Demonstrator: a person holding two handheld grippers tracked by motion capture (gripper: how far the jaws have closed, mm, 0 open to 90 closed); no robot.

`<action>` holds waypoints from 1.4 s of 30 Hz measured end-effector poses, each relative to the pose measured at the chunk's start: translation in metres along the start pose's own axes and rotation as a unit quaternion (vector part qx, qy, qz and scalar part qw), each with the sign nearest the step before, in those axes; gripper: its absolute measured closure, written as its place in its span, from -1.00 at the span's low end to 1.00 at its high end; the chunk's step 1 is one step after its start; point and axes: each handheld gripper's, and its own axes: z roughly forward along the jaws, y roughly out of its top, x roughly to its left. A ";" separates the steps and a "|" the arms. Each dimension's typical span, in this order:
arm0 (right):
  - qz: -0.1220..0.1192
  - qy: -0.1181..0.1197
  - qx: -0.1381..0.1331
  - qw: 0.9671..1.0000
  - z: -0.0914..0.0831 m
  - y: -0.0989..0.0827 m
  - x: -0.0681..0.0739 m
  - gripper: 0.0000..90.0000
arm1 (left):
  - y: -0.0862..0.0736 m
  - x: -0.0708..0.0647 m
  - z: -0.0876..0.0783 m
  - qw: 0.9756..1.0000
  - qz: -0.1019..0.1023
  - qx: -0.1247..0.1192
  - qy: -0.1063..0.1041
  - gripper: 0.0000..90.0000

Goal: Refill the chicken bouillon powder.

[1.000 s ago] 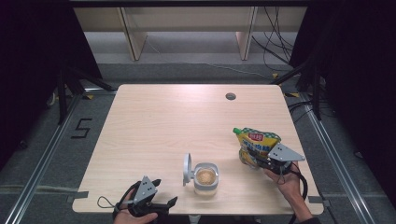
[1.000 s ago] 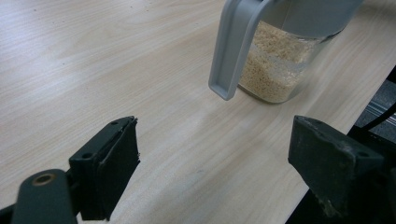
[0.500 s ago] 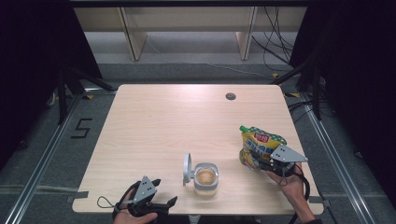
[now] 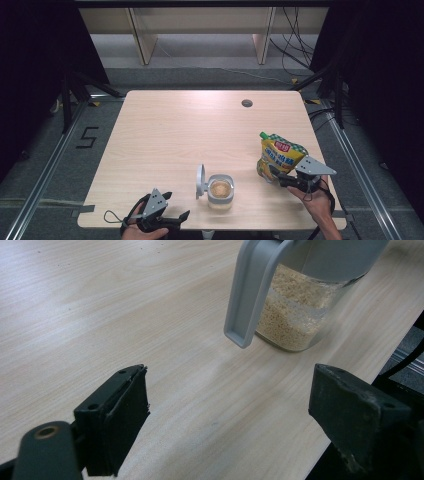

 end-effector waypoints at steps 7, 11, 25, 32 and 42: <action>0.042 -0.011 0.020 0.999 -0.015 0.000 0.006 -0.33 | 0.000 0.000 0.000 1.000 -0.003 -0.004 -0.001 -0.66; 0.066 -0.021 0.044 0.997 -0.027 0.000 0.010 -0.38 | 0.000 -0.001 0.001 1.000 -0.003 -0.004 -0.001 -0.66; 0.056 -0.010 0.070 0.996 -0.047 -0.004 0.027 -0.42 | 0.000 0.001 0.000 1.000 0.013 0.001 0.000 -0.66; 0.031 -0.004 0.069 0.997 -0.054 -0.006 0.034 -0.43 | -0.001 0.000 0.001 1.000 0.000 0.000 0.000 -0.66; 0.016 0.017 0.092 0.996 -0.060 -0.009 0.047 -0.45 | -0.001 0.001 0.001 1.000 0.001 0.003 0.003 -0.66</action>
